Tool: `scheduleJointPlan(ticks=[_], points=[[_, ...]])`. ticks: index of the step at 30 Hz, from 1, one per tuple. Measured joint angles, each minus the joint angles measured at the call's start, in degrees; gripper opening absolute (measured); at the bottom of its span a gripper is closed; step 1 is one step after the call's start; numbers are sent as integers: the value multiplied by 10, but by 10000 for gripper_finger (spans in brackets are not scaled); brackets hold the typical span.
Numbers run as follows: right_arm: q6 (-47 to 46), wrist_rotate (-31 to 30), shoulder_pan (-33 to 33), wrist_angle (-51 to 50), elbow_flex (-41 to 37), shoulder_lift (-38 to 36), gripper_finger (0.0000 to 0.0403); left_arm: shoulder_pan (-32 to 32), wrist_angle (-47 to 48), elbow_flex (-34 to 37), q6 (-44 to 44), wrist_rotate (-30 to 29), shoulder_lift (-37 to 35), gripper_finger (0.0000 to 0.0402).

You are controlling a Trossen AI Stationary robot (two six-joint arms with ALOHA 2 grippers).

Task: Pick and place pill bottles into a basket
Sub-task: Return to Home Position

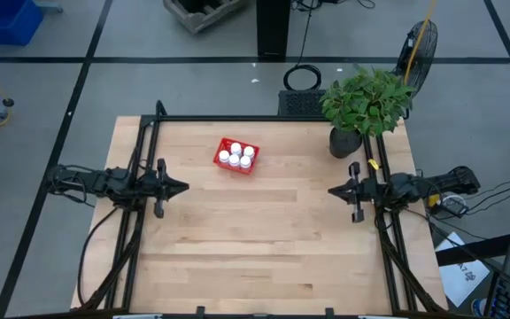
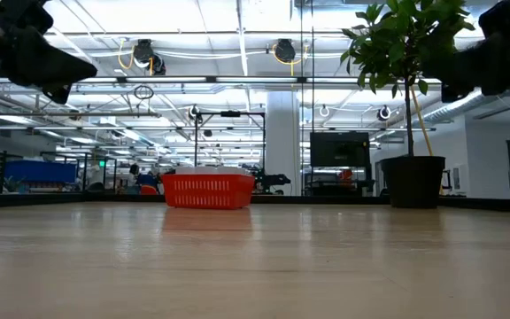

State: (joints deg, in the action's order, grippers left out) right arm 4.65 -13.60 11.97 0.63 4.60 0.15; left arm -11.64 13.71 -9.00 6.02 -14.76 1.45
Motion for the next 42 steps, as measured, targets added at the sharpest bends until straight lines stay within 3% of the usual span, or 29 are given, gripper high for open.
scheduleJointPlan(ticks=[7,42], points=[[-25,2,0,32,-35,2,0,0,-3,0,3,-7,4,40],[-25,2,0,47,-37,3,0,0,-3,0,3,-8,4,40]])
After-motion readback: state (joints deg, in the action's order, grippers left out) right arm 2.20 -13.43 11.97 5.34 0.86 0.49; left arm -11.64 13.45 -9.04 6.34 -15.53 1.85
